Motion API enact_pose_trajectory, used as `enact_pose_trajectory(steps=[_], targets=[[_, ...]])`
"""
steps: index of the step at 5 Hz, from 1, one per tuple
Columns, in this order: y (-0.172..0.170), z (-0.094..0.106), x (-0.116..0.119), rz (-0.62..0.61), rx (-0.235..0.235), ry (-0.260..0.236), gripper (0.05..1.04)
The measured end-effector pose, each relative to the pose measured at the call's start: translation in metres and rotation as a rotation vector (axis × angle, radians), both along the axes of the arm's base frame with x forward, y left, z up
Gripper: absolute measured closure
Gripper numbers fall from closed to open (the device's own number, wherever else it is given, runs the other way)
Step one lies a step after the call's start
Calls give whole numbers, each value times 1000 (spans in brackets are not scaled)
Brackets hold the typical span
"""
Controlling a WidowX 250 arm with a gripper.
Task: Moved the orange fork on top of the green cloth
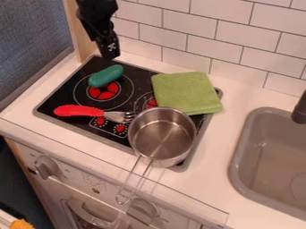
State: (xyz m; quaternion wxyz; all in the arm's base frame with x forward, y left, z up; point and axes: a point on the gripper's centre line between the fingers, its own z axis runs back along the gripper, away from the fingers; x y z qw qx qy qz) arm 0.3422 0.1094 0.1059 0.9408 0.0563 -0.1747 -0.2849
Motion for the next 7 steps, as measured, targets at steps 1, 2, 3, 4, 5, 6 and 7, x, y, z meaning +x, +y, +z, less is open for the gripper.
enact_pose_trajectory(steps=[1,2,3,4,5,6,7], targets=[[-2,-12,-3,-11,-14,33,83],[1,-26,-29,-156,-8,55,83],[14,-36,-52,-216,-7,55,83],[17,-38,-68,-332,9,64,83],[16,-40,-78,-414,62,84,83],[4,-44,-74,-503,118,123,83],[3,-58,-74,-536,125,167,83]])
